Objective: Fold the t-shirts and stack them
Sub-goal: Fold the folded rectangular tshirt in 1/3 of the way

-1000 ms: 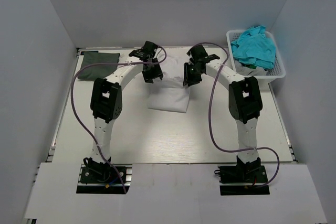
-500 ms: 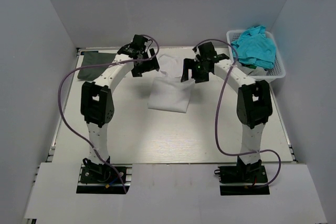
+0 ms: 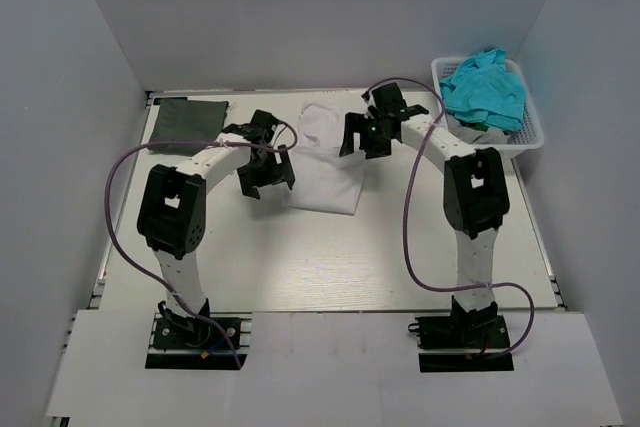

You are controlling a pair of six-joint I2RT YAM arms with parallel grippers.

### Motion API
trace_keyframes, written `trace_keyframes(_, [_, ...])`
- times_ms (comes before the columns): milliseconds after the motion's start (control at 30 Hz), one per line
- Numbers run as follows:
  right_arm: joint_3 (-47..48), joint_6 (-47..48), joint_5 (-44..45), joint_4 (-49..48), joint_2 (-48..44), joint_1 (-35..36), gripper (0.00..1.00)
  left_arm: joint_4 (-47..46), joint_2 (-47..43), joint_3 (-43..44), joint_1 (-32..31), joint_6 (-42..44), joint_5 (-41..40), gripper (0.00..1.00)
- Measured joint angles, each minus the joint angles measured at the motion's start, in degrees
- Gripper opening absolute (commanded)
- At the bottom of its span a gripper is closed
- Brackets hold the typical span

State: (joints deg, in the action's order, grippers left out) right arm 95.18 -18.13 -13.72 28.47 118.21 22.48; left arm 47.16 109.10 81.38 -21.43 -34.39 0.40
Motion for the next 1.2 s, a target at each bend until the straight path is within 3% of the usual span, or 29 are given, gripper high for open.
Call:
trace_keyframes(167, [6.0,0.0,-0.6,0.0,7.1,0.0,0.82,0.6,-2.6,-0.1,0.3,-0.1,-1.8,0.99])
trace_keyframes(200, [6.8,-0.1,-0.9,0.1,8.2,0.0,0.73,0.6,-3.2,-0.1,0.4,-0.1,-2.3,0.99])
trace_keyframes(233, [7.6,0.0,-1.2,0.2,9.3,0.0,0.59,0.6,-3.7,-0.1,0.5,-0.1,-2.7,0.99])
trace_keyframes(267, [8.6,0.1,-1.6,0.3,10.3,0.0,0.37,0.7,-4.0,-0.1,0.5,0.0,-2.9,0.99])
trace_keyframes(300, [9.8,0.3,-2.3,0.4,11.4,0.0,0.00,0.7,-4.2,-0.1,0.5,0.0,-3.1,0.99])
trace_keyframes(567, [11.0,-1.9,-5.4,-1.7,13.0,0.1,0.00,1.6,-4.3,0.0,0.5,0.1,-4.5,0.99])
trace_keyframes(833, [5.2,-2.6,-9.6,-6.6,11.9,-1.5,0.00,2.0,-4.3,0.0,0.5,0.2,-4.5,0.99])
trace_keyframes(900, [5.2,-2.7,-9.2,-6.6,11.9,-2.2,0.36,2.0,-4.3,0.0,0.5,0.4,-4.5,0.99])
trace_keyframes(933, [5.2,-3.2,-8.9,-6.6,11.9,-2.4,0.46,2.0,-4.2,0.1,0.5,0.5,-4.4,0.99])
trace_keyframes(1133, [5.6,-2.6,-7.6,-6.9,12.3,-3.0,0.65,1.9,-2.0,2.0,0.5,0.6,-3.6,0.99])
trace_keyframes(1167, [5.8,-2.6,-7.5,-6.7,12.3,-3.0,0.71,1.9,-1.6,2.2,0.5,0.6,-3.3,0.99])
trace_keyframes(1200, [6.3,-2.4,-7.2,-6.3,12.3,-3.0,0.89,1.9,-1.2,2.3,0.5,0.6,-3.1,0.99])
